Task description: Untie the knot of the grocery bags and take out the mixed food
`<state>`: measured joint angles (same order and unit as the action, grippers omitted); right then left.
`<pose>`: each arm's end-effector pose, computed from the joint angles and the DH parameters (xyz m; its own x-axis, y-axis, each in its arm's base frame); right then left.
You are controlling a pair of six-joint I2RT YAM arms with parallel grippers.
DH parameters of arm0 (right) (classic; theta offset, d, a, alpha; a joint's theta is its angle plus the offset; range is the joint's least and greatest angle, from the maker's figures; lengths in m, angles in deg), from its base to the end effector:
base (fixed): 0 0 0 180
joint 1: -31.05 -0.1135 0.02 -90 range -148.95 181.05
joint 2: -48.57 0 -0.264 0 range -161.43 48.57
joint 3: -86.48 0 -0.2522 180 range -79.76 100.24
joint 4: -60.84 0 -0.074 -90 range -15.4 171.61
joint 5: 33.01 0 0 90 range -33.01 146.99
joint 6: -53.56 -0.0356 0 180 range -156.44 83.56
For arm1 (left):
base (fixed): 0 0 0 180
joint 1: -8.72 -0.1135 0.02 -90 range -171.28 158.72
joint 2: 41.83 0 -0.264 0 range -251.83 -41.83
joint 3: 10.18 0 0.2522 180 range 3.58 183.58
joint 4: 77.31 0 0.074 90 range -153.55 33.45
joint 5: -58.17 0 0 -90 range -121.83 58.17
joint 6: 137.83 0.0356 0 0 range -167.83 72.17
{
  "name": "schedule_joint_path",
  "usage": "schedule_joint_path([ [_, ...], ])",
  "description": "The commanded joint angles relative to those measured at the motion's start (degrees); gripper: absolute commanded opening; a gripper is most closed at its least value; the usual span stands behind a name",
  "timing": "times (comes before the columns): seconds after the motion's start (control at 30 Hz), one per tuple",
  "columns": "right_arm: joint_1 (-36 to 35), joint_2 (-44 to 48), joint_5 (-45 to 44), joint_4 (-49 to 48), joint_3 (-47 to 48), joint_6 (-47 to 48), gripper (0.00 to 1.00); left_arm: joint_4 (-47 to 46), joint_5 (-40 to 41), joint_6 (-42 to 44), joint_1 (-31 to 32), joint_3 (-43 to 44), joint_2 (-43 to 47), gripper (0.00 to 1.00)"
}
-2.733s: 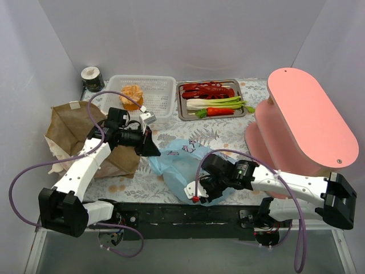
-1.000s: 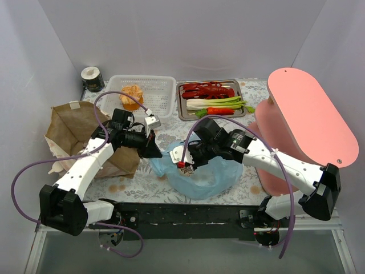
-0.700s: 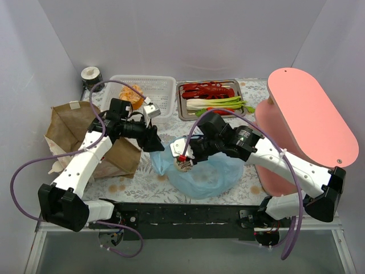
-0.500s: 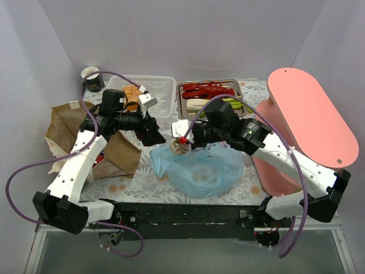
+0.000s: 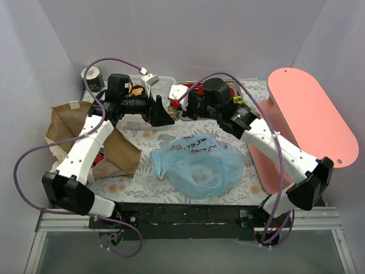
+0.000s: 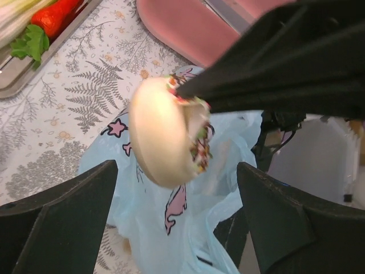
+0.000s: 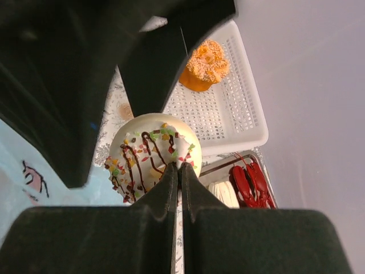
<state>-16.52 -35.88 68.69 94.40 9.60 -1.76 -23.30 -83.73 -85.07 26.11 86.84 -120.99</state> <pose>0.2231 0.2548 0.4290 0.3439 -0.4496 -0.8244 -0.8017 0.3164 -0.5070 0.2664 -0.1128 0.3935 -0.9267 -0.1010 -0.3619 0.2889 0.4243 -0.8582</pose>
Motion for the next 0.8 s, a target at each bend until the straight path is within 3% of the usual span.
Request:
schedule_joint_path([
  [0.0, 0.81, -0.45, 0.59, -8.36, 0.46, -0.84, 0.01, -7.54, -0.65, -11.36, 0.02, 3.48, -6.34, 0.8],
  [0.07, 0.9, -0.63, 1.74, -8.98, -0.33, 0.04, 0.01, -9.13, -5.3, -13.91, -1.04, 4.53, -8.55, 0.67],
  [0.1, 0.9, -0.89, 1.83, -9.33, -0.5, 0.21, 0.01, -10.79, -7.14, -14.53, -1.3, 4.71, -9.78, 0.45],
  [0.17, 1.34, -0.98, 1.74, -10.12, -1.64, 0.74, 0.01, -11.33, -10.06, -15.5, -2.18, 5.59, -12.85, 0.13],
  [0.2, 1.6, -0.9, 1.66, -10.3, -2.0, 0.83, 0.04, -11.16, -10.5, -15.59, -2.53, 6.55, -13.65, 0.02],
  [0.27, 3.09, -1.07, 1.74, -9.95, -2.87, 0.75, 0.26, -10.89, -12.25, -15.68, -4.2, 7.26, -15.76, 0.0],
  [0.3, 4.75, -1.07, 1.48, -10.03, -2.96, -1.0, 0.52, -10.63, -12.78, -15.85, -4.9, 8.13, -16.38, 0.0],
  [0.37, 7.39, -0.9, 0.34, -11.0, -3.05, -4.68, 0.69, -10.54, -13.23, -16.9, -7.27, 9.1, -18.31, 0.0],
  [0.43, 12.12, -0.81, 0.25, -13.1, -3.05, -11.45, 0.93, -10.37, -12.62, -17.43, -9.81, 10.95, -19.89, 0.0],
  [0.5, 16.52, -1.6, 0.34, -13.81, -2.62, -15.24, 0.98, -10.72, -10.69, -17.96, -11.05, 12.35, -22.61, 0.0],
  [0.63, 21.1, -2.74, 2.44, -14.6, -5.15, -23.49, 0.98, -10.37, -5.59, -17.08, -12.11, 17.36, -27.8, 0.0],
  [0.77, 22.08, -2.74, 5.95, -15.4, -7.88, -25.97, 0.98, -8.79, 1.97, -15.24, -12.03, 21.84, -32.28, 0.0],
])
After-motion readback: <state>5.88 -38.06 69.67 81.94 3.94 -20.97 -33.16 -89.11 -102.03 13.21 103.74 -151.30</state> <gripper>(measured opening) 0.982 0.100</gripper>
